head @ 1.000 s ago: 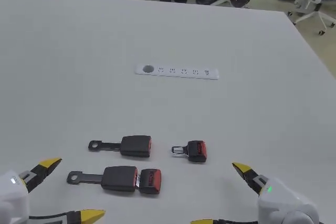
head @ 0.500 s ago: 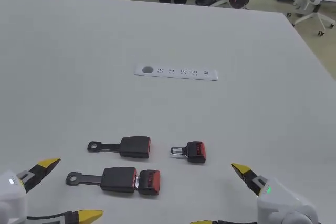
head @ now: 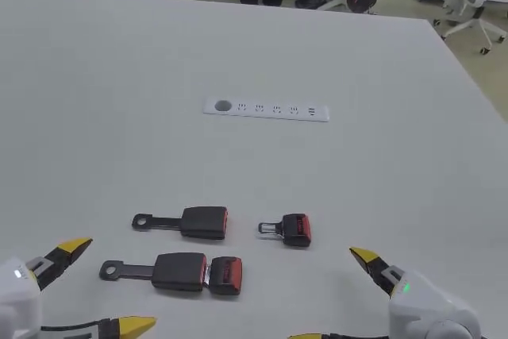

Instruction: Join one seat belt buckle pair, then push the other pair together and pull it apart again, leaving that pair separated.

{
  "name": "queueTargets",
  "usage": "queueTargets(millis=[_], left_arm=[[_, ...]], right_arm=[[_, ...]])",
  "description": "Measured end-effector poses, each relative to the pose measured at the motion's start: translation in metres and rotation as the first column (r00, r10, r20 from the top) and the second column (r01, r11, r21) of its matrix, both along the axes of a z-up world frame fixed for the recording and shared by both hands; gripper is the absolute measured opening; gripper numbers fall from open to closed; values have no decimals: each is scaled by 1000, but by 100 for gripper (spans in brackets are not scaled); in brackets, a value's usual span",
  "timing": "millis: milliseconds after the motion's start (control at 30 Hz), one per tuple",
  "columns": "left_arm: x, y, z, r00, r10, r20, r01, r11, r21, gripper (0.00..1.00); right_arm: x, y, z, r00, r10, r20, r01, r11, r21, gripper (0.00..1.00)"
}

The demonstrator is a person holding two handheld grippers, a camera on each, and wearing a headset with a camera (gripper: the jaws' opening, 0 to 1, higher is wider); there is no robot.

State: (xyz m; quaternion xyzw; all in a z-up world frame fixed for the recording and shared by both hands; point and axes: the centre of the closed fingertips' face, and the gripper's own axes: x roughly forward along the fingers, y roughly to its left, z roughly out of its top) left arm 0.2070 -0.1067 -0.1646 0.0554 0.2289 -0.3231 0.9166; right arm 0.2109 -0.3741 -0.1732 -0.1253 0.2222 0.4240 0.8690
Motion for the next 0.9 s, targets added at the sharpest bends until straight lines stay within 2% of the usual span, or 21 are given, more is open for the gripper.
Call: queueTargets(millis=[433,900], left_arm=[[0,1,-1,1000,2,-1,-2,1000,-1,98],[-1,-4,2,1000,-5,4,5,1000,-2,100]], right_arm=[[1,-1,-1,1000,-3,5,3,1000,3,99],[-1,1,1,1000,2,6,-2,1000,1,99]])
